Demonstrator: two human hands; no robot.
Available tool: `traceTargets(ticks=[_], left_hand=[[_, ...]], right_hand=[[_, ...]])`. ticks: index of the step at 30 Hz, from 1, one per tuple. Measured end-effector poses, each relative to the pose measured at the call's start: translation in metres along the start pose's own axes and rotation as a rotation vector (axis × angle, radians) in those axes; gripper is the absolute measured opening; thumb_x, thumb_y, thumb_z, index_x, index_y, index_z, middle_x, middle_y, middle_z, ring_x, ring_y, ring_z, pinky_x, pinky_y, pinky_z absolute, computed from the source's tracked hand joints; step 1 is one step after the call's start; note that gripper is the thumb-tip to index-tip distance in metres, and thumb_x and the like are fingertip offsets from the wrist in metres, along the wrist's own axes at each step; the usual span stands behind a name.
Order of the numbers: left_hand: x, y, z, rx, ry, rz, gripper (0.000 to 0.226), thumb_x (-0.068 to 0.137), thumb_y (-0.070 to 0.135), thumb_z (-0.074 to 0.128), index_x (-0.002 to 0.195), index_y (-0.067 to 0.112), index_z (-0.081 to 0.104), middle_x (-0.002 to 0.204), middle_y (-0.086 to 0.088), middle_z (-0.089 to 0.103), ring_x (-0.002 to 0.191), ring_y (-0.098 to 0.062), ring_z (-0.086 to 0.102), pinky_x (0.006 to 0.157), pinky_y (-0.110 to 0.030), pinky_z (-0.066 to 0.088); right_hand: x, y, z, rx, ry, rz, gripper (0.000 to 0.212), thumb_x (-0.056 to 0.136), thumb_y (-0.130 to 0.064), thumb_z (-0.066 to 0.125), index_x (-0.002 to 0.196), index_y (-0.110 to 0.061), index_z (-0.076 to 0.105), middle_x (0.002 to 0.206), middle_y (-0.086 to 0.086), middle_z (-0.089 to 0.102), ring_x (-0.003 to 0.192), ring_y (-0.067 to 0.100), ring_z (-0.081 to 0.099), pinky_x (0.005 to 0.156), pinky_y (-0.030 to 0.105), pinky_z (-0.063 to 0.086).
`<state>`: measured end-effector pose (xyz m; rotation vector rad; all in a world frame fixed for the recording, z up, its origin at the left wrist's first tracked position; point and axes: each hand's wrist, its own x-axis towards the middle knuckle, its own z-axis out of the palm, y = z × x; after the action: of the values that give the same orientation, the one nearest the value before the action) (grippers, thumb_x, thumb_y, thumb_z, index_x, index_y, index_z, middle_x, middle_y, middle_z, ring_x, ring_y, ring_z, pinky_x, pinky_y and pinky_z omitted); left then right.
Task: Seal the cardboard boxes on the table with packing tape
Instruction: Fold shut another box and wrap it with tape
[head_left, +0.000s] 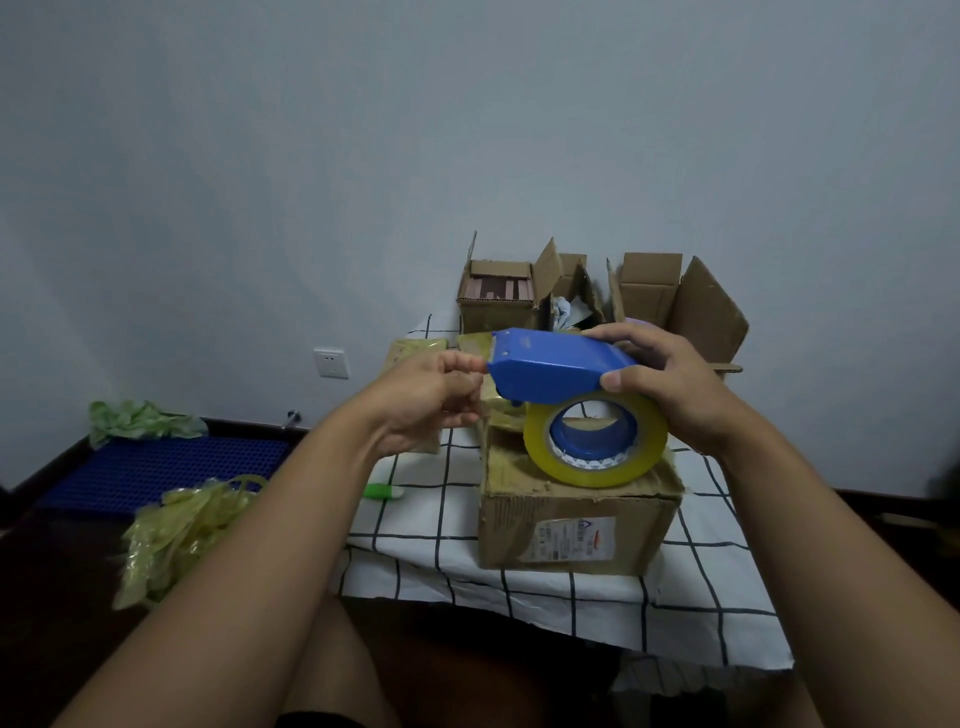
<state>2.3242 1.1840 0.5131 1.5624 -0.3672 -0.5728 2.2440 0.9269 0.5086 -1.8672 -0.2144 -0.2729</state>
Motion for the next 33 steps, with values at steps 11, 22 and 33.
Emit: traceTargets(ticks=[11,22,33], left_hand=[[-0.003,-0.001,-0.004,-0.092,-0.038,-0.046,0.042,0.089,-0.008,0.059,0.128,0.005,0.054,0.101,-0.015,0.062,0.07,-0.015,0.062,0.063,-0.024,0.051],[0.002,0.02,0.001,-0.051,0.06,-0.116,0.011,0.092,0.001,0.06,0.092,0.007,0.069,0.086,-0.007,0.071,0.081,-0.017,0.07,0.067,-0.028,0.055],[0.004,-0.011,0.011,-0.075,0.157,-0.183,0.017,0.095,-0.004,0.048,0.097,0.008,0.06,0.082,-0.008,0.065,0.071,-0.014,0.06,0.065,-0.023,0.052]], right_hand=[[0.003,-0.028,-0.008,-0.195,-0.067,-0.027,0.062,0.06,-0.055,0.071,0.119,-0.039,0.064,0.12,-0.002,0.059,0.099,0.011,0.064,0.075,0.02,0.055],[0.017,-0.052,-0.024,-0.285,-0.108,-0.085,0.049,0.065,-0.051,0.07,0.113,-0.046,0.064,0.11,-0.012,0.063,0.098,0.008,0.065,0.076,0.021,0.056],[0.017,-0.008,-0.014,-0.308,-0.169,0.021,0.061,0.067,-0.048,0.072,0.126,-0.036,0.062,0.116,-0.01,0.059,0.104,0.01,0.062,0.082,0.021,0.053]])
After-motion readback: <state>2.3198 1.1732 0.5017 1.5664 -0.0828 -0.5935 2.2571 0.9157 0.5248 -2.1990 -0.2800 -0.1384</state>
